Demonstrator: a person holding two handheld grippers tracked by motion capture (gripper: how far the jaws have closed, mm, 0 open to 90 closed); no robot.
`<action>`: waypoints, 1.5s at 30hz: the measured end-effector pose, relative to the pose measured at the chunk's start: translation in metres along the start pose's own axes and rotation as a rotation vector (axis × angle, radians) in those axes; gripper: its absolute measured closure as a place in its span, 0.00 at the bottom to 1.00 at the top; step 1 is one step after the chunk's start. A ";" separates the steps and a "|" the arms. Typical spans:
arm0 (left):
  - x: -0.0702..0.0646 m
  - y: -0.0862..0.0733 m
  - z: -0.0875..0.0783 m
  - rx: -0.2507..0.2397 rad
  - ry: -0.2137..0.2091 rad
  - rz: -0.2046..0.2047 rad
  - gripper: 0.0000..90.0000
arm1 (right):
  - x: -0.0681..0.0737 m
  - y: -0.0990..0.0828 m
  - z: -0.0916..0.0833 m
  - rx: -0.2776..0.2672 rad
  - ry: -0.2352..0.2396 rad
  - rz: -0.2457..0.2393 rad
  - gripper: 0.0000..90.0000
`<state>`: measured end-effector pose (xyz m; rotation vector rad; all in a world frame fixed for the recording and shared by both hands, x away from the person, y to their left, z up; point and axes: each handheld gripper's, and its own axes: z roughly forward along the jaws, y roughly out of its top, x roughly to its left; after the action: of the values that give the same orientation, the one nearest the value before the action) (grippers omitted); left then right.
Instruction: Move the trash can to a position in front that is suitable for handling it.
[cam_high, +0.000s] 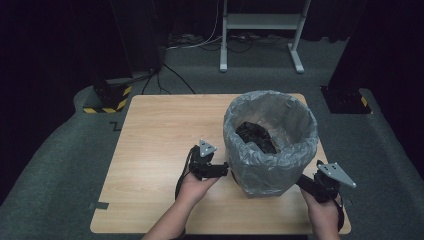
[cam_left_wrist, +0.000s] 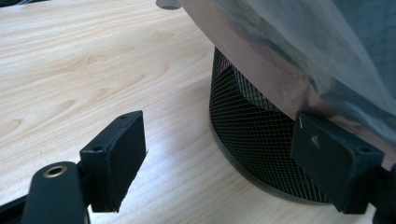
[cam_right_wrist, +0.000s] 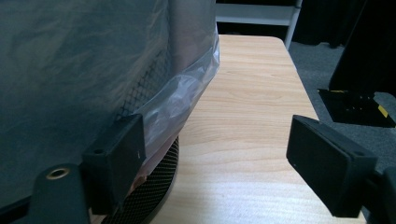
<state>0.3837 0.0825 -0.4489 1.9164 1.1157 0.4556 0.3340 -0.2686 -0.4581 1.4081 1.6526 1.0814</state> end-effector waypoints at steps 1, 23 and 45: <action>0.000 0.003 0.003 0.007 0.005 0.002 0.20 | -0.001 0.001 0.002 0.000 -0.003 0.004 0.22; 0.001 0.014 0.015 -0.008 0.046 0.018 0.18 | -0.006 0.016 0.034 0.007 -0.058 -0.042 0.27; 0.033 -0.040 -0.045 -0.078 0.038 -0.001 0.16 | -0.010 0.010 -0.004 -0.062 -0.013 -0.040 0.20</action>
<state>0.3501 0.1417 -0.4589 1.8462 1.1081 0.5294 0.3361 -0.2789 -0.4475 1.3342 1.6172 1.0896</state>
